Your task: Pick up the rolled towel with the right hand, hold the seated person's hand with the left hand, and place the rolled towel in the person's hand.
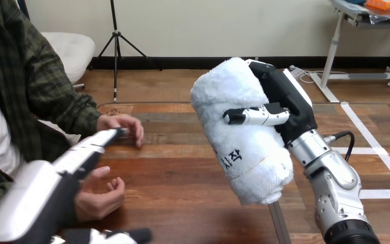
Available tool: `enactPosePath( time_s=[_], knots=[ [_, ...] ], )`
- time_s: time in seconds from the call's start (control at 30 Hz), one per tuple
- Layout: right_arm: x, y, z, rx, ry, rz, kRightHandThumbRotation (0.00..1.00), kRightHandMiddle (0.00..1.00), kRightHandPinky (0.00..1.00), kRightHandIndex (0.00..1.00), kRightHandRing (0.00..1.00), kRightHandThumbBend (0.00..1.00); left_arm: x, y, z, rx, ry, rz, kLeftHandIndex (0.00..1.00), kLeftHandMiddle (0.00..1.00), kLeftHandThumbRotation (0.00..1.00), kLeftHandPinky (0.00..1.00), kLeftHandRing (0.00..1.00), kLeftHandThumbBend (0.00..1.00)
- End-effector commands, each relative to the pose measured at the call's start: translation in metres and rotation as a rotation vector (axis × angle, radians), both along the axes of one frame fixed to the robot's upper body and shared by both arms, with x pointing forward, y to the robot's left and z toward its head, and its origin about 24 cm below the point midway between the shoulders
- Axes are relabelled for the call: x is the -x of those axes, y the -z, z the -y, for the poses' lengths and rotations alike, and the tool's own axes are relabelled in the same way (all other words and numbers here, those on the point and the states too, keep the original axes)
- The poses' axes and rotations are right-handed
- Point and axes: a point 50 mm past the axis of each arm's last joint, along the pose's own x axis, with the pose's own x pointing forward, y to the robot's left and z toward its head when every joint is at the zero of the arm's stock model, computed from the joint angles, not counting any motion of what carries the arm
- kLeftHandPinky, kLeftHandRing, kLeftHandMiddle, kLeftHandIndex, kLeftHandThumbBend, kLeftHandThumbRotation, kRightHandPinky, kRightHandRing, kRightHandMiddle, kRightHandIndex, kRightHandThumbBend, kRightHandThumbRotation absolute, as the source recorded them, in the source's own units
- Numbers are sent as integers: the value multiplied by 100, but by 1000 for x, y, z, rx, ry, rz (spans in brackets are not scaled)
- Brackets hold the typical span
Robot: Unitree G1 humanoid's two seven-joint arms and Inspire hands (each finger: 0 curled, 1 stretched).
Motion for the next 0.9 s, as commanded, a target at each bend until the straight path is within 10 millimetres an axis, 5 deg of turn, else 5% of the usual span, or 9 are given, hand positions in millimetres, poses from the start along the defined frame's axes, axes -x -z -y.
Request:
enactPosePath(
  time_s=[0.0,0.87],
  knots=[
    [-5,-32,-1,-2,11,145,0,17,6,20,10,67,-7,-24,-5,-98,-9,121,89,91,44,80,89,100],
    [0,-31,3,24,-9,164,0,17,6,20,10,68,-23,-45,-40,-368,-118,16,83,81,31,66,75,100]
  ],
)
